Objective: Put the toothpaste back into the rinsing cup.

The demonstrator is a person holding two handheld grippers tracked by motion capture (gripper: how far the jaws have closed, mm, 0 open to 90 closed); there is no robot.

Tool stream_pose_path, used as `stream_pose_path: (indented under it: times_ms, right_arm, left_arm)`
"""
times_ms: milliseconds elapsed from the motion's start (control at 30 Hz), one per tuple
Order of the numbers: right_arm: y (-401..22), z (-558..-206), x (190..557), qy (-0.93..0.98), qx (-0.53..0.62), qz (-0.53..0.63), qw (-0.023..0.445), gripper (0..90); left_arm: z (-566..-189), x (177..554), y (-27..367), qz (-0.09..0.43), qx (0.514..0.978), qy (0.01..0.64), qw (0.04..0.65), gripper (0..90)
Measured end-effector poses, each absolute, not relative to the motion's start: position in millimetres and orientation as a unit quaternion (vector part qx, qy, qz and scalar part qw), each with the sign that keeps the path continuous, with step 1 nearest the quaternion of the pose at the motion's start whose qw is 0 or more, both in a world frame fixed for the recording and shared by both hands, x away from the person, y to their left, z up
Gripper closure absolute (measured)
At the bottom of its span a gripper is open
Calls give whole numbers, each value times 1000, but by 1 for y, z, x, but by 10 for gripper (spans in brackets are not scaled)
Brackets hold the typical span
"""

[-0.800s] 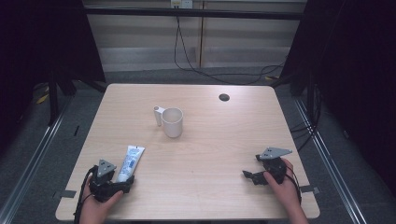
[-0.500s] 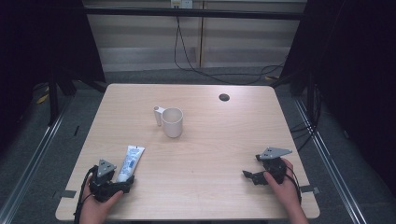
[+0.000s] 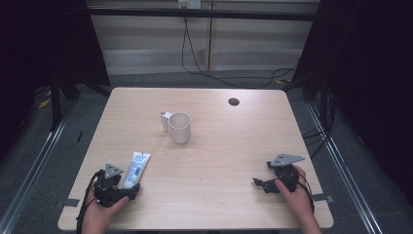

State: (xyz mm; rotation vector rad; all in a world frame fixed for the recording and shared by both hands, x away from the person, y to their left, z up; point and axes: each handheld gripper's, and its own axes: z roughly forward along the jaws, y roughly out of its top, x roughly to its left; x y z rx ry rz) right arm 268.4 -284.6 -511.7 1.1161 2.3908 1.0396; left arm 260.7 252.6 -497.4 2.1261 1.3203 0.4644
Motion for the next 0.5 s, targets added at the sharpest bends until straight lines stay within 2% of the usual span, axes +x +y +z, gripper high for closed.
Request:
stream_pose_path:
  times_ms: [67,300,500]
  right_arm:
    - [-285,-512,268,833,389,362,152,122]
    - [-284,-512,268,833,390,362,152,122]
    - [-284,-512,268,833,389,362,152,122]
  left_arm:
    - [-493,262,252,149,798,508,289,179]
    - [-485,272,250,140,808,510,261,188]
    - [-475,280,243,132,807,513,262,201]
